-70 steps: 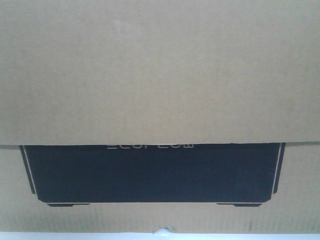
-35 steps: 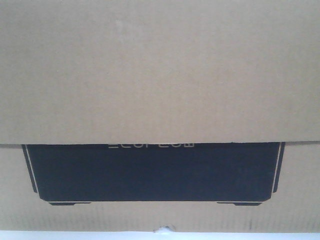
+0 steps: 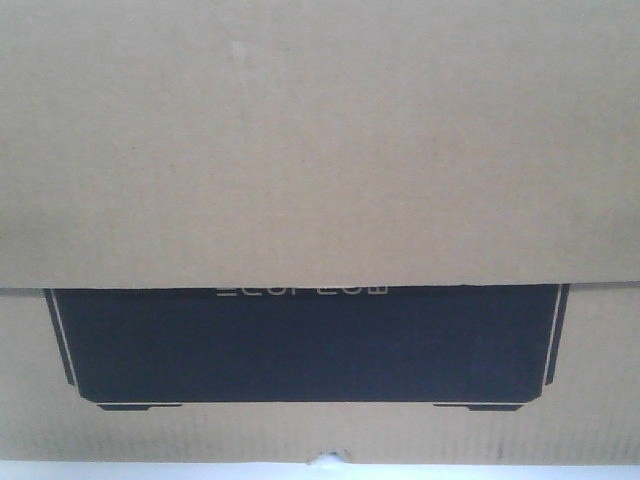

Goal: Grab box from left shelf to table start
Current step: 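Open both grippers and release the box walls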

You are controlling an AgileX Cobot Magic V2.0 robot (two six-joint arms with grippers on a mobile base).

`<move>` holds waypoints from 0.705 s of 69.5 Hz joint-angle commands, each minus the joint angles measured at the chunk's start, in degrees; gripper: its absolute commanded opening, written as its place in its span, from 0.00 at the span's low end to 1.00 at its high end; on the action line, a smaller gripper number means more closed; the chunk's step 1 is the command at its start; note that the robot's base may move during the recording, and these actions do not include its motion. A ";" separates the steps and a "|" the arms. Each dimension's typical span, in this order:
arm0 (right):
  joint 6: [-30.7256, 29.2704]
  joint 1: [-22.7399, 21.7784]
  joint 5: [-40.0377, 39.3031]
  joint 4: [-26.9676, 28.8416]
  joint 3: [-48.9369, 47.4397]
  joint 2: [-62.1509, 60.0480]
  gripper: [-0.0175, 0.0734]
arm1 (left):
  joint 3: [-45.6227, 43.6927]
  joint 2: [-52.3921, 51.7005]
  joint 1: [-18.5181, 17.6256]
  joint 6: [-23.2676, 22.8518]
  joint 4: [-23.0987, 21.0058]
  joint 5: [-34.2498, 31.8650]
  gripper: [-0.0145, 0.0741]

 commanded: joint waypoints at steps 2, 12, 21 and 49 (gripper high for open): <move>0.00 -0.17 -7.44 -0.18 -0.85 0.04 0.25 | -1.41 0.44 -0.37 0.04 0.71 -5.79 0.06; 0.00 -0.17 -7.50 -0.18 -0.85 0.04 0.25 | -1.41 0.44 -0.37 0.04 0.42 -5.70 0.06; 0.00 -0.17 -7.50 -0.18 -0.85 0.04 0.25 | -1.41 0.44 -0.37 0.04 0.42 -5.70 0.06; 0.00 -0.17 -7.50 -0.18 -0.85 0.04 0.25 | -1.41 0.44 -0.37 0.04 0.18 -4.41 0.06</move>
